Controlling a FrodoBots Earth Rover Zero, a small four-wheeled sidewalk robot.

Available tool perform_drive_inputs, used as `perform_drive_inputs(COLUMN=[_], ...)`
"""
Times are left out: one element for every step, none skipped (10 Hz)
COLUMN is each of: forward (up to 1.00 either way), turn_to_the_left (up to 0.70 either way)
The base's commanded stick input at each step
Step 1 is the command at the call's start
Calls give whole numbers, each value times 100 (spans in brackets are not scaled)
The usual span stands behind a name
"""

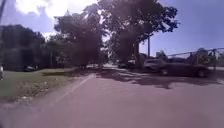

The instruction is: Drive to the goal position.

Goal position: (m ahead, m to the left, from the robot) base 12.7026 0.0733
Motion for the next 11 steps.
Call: perform_drive_inputs(forward=[70, 70, 70, 70, 70, 70, 70, 70, 70, 70, 70], turn_to_the_left=[0, 0, 0, 0, 0, 0, 0, 0, 0, 0, 0])
